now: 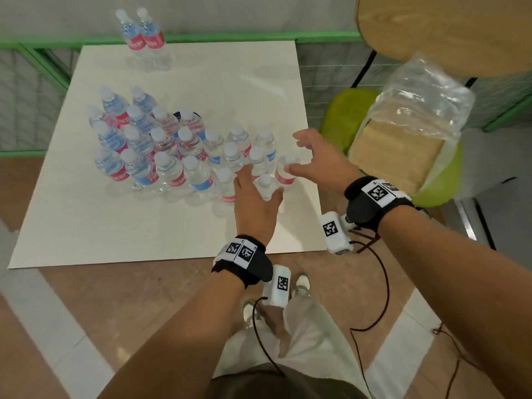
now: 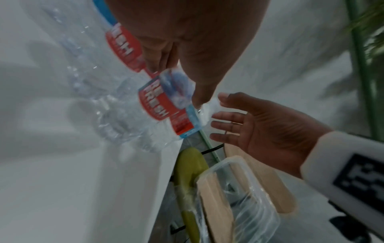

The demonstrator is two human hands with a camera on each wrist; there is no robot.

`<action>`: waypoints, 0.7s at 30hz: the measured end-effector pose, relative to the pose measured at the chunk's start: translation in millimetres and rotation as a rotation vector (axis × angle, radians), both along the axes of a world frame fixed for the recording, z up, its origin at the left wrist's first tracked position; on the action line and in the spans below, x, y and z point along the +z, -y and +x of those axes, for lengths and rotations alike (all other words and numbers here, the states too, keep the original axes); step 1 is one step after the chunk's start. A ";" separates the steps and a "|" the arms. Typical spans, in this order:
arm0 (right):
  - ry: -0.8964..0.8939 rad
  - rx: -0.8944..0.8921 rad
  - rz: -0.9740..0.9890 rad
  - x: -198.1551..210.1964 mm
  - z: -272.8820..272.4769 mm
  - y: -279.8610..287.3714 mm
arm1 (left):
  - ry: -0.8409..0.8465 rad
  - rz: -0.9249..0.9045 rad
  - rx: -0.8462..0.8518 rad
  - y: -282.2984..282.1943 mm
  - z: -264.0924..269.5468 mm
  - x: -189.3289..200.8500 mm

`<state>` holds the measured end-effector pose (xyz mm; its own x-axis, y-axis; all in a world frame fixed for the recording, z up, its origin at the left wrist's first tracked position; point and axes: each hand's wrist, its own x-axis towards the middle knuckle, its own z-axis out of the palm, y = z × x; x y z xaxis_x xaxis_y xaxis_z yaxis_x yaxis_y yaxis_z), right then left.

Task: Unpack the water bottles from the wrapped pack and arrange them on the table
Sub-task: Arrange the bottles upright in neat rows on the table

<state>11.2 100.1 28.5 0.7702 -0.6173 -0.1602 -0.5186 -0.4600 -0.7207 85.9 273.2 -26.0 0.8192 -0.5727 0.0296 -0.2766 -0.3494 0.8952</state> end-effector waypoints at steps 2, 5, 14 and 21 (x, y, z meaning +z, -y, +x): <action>0.014 0.045 -0.048 17.5 7.7 4.0 | 0.034 -0.054 0.027 1.4 5.5 23.8; 0.057 0.110 -0.116 45.2 30.1 10.9 | 0.070 -0.109 0.090 5.3 23.7 60.2; 0.017 0.394 -0.136 119.3 161.3 -0.5 | 0.027 -0.050 0.110 -1.3 155.8 148.8; -0.042 0.517 -0.160 128.4 283.2 -35.7 | 0.067 0.093 0.142 -25.2 297.5 177.8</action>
<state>294.4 135.8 157.0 0.9750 -0.1788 -0.1319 -0.2221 -0.7653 -0.6042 383.4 298.4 151.8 0.8900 -0.4542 0.0390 -0.2763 -0.4694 0.8386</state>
